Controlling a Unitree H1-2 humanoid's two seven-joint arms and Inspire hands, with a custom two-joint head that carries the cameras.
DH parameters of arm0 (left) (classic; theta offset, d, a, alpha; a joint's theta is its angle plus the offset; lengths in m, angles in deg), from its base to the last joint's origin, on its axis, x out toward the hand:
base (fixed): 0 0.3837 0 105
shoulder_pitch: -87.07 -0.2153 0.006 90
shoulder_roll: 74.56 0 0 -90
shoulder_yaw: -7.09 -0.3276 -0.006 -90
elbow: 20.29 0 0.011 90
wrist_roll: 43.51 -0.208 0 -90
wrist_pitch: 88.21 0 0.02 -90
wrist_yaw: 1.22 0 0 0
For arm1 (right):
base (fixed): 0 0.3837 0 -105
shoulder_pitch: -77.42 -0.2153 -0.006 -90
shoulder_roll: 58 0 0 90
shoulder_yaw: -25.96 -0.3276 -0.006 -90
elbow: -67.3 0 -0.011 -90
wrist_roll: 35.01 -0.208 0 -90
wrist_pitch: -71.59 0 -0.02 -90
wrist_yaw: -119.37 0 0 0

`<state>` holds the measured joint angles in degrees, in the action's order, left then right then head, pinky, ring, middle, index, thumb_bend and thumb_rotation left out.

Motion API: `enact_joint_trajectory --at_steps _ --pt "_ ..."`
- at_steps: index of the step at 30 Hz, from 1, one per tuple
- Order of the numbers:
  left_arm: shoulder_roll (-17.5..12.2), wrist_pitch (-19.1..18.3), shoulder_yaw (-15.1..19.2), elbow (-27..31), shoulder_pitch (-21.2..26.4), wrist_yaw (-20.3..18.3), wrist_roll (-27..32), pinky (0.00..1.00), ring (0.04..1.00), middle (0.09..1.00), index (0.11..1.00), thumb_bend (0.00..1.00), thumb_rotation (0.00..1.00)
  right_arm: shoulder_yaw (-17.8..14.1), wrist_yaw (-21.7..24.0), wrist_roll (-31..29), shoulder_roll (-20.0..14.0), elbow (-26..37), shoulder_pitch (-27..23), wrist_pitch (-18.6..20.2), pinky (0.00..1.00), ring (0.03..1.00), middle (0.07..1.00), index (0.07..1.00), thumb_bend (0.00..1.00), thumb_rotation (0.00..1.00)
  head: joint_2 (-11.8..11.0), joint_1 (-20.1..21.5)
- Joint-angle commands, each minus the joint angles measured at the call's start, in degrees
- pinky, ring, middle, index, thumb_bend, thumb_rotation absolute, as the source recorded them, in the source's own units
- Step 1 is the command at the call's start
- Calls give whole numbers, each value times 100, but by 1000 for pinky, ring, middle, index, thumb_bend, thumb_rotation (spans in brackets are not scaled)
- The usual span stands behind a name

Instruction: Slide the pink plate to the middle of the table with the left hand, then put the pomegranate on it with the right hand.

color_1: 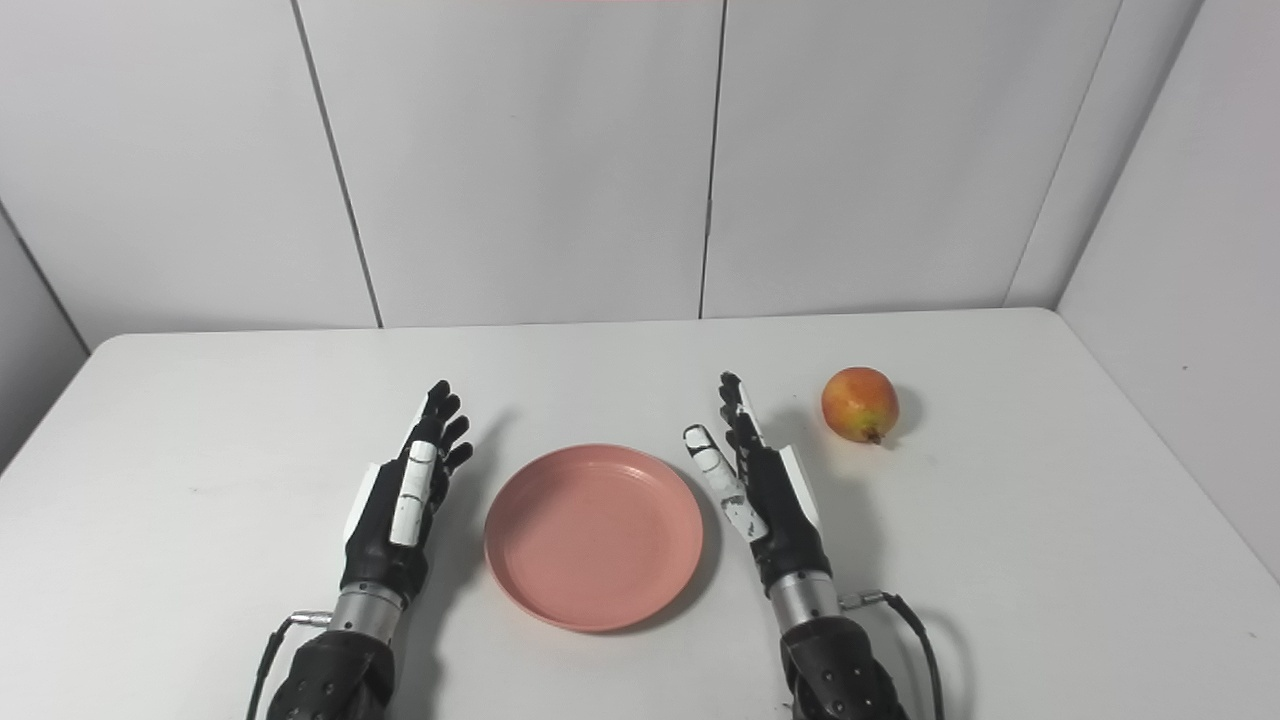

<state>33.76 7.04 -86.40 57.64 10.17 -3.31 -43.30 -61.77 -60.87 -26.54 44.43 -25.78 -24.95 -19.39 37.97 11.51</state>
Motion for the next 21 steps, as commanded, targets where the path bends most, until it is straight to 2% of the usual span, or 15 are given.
enact_joint_trajectory --at_steps 1,5,10,14,21 --pt "104 62 -15 84 96 -80 154 934 965 997 978 632 1000 -115 -236 244 -147 304 -359 -345 995 988 999 1000 666 924 3 1" --pt "93 -5 -28 130 83 -186 282 959 972 999 986 640 1000 -231 -470 468 -269 355 -463 -364 982 982 988 998 665 851 14 20" --pt "71 -85 -35 200 35 -204 309 960 971 999 989 653 1000 -359 -887 1078 -532 371 -683 -302 946 964 982 1000 668 789 29 92" --pt "-13 -154 -83 277 14 -374 394 965 987 1000 1000 645 1000 -420 -984 1222 -688 360 -751 -297 935 972 994 1000 694 690 42 134" --pt "-39 -214 -87 333 -8 -297 261 942 969 993 988 639 1000 -409 -1189 1598 -872 288 -810 -212 917 961 988 1000 750 720 33 164"
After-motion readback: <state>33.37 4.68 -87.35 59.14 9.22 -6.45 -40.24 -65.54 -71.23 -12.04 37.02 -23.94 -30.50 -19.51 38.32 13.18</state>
